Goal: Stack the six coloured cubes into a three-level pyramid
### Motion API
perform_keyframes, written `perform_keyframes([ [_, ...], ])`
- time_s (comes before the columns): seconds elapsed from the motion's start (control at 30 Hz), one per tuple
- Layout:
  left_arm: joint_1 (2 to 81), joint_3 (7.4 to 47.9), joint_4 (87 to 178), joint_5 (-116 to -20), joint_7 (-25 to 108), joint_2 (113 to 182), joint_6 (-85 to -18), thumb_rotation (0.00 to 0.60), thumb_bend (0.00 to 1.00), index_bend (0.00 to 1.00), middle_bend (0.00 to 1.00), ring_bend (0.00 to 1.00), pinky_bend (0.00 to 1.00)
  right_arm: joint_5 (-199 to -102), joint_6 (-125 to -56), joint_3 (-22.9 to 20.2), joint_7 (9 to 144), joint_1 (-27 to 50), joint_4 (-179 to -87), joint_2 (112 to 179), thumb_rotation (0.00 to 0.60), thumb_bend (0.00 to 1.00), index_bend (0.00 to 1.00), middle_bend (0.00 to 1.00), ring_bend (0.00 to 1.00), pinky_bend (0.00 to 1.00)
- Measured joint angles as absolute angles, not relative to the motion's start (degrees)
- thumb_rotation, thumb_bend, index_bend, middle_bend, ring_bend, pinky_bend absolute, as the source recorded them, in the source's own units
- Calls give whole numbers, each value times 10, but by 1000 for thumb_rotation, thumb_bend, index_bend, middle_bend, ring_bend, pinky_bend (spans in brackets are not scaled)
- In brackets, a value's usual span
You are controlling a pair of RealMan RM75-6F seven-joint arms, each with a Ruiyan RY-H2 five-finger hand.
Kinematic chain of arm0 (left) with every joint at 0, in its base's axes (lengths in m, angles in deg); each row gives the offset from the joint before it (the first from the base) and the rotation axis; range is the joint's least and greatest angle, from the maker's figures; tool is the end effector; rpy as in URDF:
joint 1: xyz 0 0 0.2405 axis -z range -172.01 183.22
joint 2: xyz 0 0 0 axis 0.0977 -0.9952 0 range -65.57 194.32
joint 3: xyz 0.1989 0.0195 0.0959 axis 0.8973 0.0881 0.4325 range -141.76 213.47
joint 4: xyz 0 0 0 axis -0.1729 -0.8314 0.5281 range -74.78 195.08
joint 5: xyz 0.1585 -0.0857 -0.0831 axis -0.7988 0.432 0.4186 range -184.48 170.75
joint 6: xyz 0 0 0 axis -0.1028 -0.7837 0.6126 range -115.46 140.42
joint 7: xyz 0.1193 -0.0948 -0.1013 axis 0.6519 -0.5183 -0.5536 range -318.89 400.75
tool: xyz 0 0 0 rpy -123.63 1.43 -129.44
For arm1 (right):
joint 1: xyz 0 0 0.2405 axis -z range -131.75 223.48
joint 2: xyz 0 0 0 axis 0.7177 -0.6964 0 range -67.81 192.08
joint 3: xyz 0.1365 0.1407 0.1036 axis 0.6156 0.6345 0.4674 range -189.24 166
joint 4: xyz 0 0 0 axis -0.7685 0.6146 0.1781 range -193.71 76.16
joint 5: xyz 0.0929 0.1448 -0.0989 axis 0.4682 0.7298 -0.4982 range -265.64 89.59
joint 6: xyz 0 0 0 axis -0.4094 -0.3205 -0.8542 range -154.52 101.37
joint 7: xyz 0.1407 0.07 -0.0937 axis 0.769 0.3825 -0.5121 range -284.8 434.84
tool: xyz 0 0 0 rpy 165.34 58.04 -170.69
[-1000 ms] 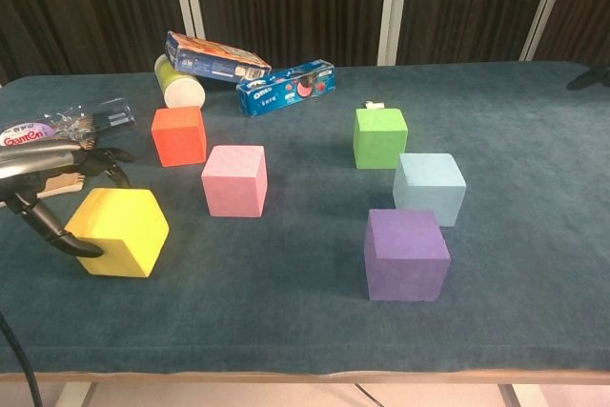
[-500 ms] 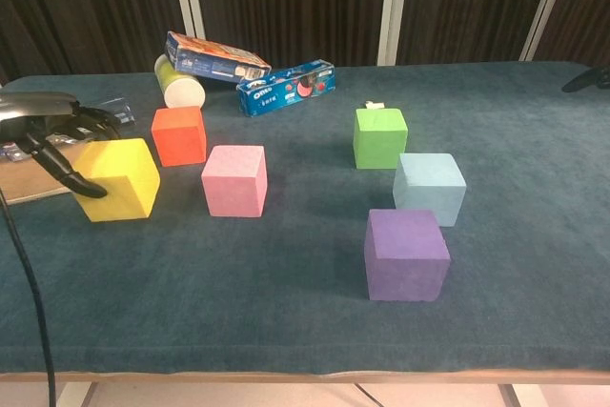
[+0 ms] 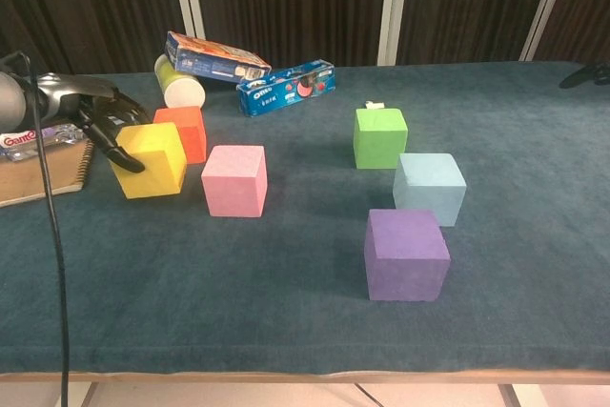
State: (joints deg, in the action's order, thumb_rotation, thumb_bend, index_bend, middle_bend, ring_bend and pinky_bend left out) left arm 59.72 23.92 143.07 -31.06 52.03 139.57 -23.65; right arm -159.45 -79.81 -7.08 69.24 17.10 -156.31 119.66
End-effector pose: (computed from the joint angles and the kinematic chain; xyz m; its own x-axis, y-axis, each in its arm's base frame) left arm -0.1618 0.4144 0.0283 0.0769 0.4987 0.8633 0.9865 0.0873 -0.1383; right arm -0.2308 -0.3128 0.1102 0.4974 -0.3352 0.8002 -0.8675 -0.1851 0.4617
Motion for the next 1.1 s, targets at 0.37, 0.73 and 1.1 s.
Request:
perform_keyframes([
  [0.37,617,253,1402,-321,515,1428,-234,600,145,486,34,0,84,-1593,-791,-72,698,170,-1561,1194,600,253,0,0,0,0],
  [0.73,632,266,1393,-329,524,1447,-239,600,145,486,34,0,84,-1591,-789,-72,702,170,-1562,1190,600,253,0,0,0,0],
  [1.1,636,273,1392,-338,525,1464,-248,600,144,487,34,0,84,-1591,-783,-73,714,171,-1554,1187,600,252,0,0,0,0],
])
